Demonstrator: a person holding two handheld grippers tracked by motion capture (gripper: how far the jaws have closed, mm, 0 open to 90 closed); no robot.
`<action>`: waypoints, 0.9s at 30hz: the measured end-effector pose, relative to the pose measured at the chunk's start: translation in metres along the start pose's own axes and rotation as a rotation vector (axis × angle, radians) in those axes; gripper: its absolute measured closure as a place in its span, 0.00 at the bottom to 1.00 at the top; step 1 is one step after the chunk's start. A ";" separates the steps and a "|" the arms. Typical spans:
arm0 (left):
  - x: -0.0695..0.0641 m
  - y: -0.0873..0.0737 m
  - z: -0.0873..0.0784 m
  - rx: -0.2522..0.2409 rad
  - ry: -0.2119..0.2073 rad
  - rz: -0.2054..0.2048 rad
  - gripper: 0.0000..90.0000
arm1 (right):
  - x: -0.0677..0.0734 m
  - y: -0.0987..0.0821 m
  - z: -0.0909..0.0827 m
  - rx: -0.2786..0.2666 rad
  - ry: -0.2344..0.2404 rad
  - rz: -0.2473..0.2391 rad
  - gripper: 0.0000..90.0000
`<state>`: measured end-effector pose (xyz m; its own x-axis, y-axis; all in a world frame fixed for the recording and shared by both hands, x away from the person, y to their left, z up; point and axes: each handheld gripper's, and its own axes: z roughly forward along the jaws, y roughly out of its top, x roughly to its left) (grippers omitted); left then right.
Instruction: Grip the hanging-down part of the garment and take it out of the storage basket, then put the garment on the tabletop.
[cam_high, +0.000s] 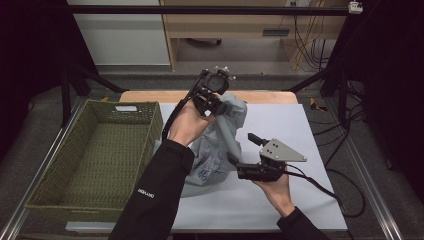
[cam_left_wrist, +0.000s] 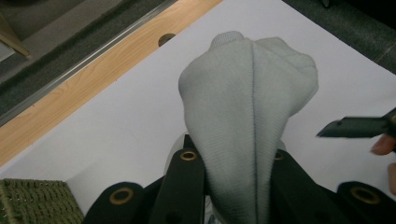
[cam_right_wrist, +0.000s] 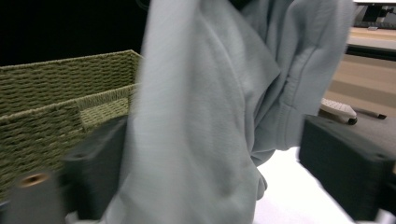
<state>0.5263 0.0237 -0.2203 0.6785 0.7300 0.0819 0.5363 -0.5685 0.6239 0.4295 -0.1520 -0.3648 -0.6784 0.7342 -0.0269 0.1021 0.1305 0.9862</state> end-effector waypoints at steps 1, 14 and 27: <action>0.000 0.000 0.000 0.000 0.000 0.000 0.93 | -0.002 0.000 -0.004 -0.003 0.003 0.010 0.08; 0.003 -0.011 0.011 -0.005 -0.019 0.000 0.93 | -0.030 -0.017 -0.041 -0.067 -0.045 0.066 0.03; -0.009 -0.032 0.030 -0.007 -0.055 0.033 0.92 | -0.055 -0.039 -0.063 -0.052 -0.089 0.081 0.03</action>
<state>0.5181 0.0245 -0.2643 0.7224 0.6889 0.0599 0.5100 -0.5893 0.6266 0.4167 -0.2394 -0.3916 -0.6018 0.7976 0.0408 0.1142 0.0355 0.9928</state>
